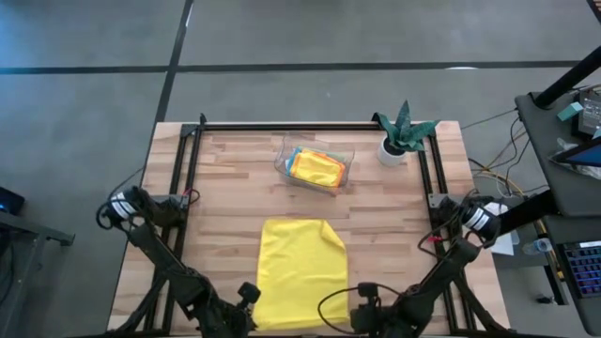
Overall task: Fold microfiber towels
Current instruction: Fold the yellow towel
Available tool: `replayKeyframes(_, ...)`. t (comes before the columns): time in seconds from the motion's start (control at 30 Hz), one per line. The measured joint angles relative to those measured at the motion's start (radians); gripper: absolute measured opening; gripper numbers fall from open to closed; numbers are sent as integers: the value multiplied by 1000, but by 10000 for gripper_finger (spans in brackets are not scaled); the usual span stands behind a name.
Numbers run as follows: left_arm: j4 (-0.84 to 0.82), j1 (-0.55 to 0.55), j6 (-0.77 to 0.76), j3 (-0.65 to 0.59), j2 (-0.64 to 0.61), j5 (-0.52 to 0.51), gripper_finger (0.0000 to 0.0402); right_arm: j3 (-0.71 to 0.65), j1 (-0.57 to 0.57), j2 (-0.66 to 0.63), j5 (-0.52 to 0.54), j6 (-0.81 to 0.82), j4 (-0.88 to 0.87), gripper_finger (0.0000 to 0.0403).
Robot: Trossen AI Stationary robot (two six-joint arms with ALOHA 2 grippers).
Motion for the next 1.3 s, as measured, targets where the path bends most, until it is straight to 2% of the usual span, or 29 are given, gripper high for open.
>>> replayKeyframes(0.17, -4, 0, 3, -5, -34, 7, 0, 26, 0, 0, -8, -45, -2, 9)
replayKeyframes(0.3, -7, 0, 3, -8, -38, 6, 0, 34, 0, -2, -55, -45, -18, 17)
replayKeyframes(0.43, -5, 1, 3, -13, -38, 6, 0, 34, 2, -5, -60, -42, -16, 49)
replayKeyframes(0.6, -4, 2, 3, -19, -38, 0, 0, 34, 0, -6, -77, -42, -20, 109)
replayKeyframes(0.7, -4, 8, 3, -21, -38, 0, 0, 34, -21, -12, -15, -87, -39, 137)
replayKeyframes(0.8, -3, 18, 4, -20, -38, -1, 0, 36, -78, -14, 126, -139, -84, 146)
replayKeyframes(0.93, -1, 26, 4, -21, -38, 0, 0, 22, -195, -14, 150, -195, -124, 130)
replayKeyframes(1.13, 0, 29, 4, -20, -38, 0, 0, 12, -356, -14, 148, -331, -121, 73)
replayKeyframes(1.3, -1, 29, 4, -21, -38, 1, 0, -15, -445, -13, 55, -403, -107, 30)
